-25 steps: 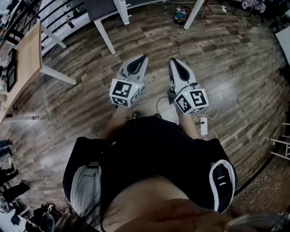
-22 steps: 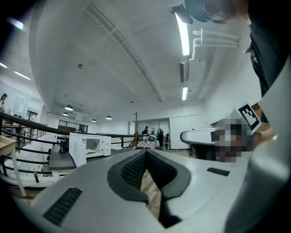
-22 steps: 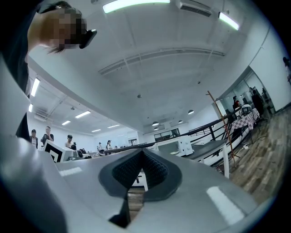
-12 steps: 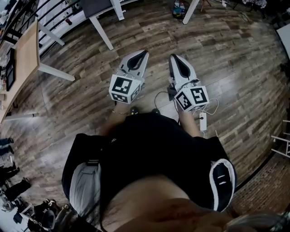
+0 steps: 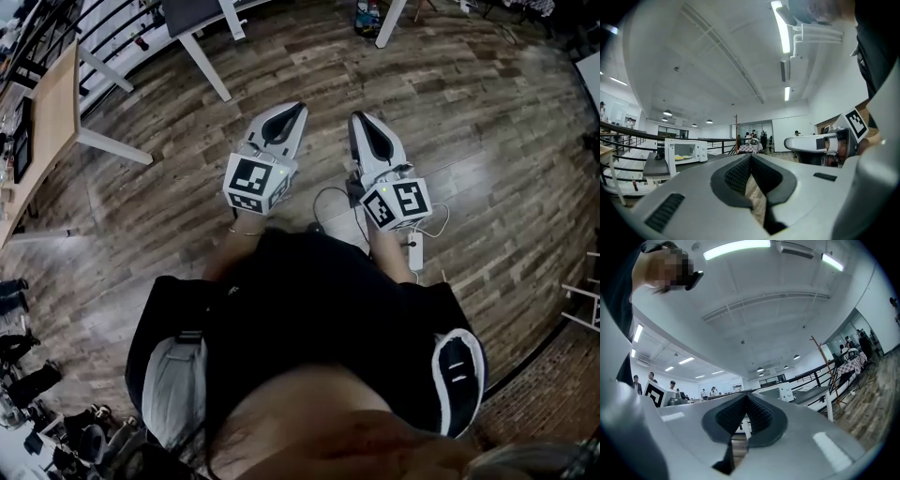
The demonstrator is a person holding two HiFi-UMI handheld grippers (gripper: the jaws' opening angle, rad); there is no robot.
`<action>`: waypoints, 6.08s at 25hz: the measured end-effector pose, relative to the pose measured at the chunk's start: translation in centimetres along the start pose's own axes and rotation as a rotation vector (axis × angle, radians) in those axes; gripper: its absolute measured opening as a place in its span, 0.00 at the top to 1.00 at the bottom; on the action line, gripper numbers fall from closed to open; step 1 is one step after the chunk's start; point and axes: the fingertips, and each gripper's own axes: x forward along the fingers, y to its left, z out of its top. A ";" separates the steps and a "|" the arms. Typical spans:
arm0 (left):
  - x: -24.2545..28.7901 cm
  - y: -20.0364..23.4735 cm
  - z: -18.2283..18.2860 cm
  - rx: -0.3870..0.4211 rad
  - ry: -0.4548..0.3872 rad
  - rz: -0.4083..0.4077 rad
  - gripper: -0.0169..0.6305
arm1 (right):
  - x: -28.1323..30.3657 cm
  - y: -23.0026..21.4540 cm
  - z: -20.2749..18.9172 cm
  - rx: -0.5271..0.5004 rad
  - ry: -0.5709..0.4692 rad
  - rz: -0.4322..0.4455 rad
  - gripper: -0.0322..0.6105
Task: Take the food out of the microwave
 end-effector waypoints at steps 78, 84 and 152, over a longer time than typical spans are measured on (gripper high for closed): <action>23.9 26.0 -2.5 -0.113 -0.042 0.062 0.96 | 31.1 -16.8 -4.0 -0.009 0.113 0.046 0.95; 25.4 27.7 -2.6 -0.115 -0.023 0.113 0.96 | 33.4 -18.1 -3.7 0.003 0.115 0.096 0.95; 39.2 35.0 -1.7 -0.039 0.020 0.451 0.96 | 47.5 -29.7 -4.2 0.111 0.163 0.498 0.95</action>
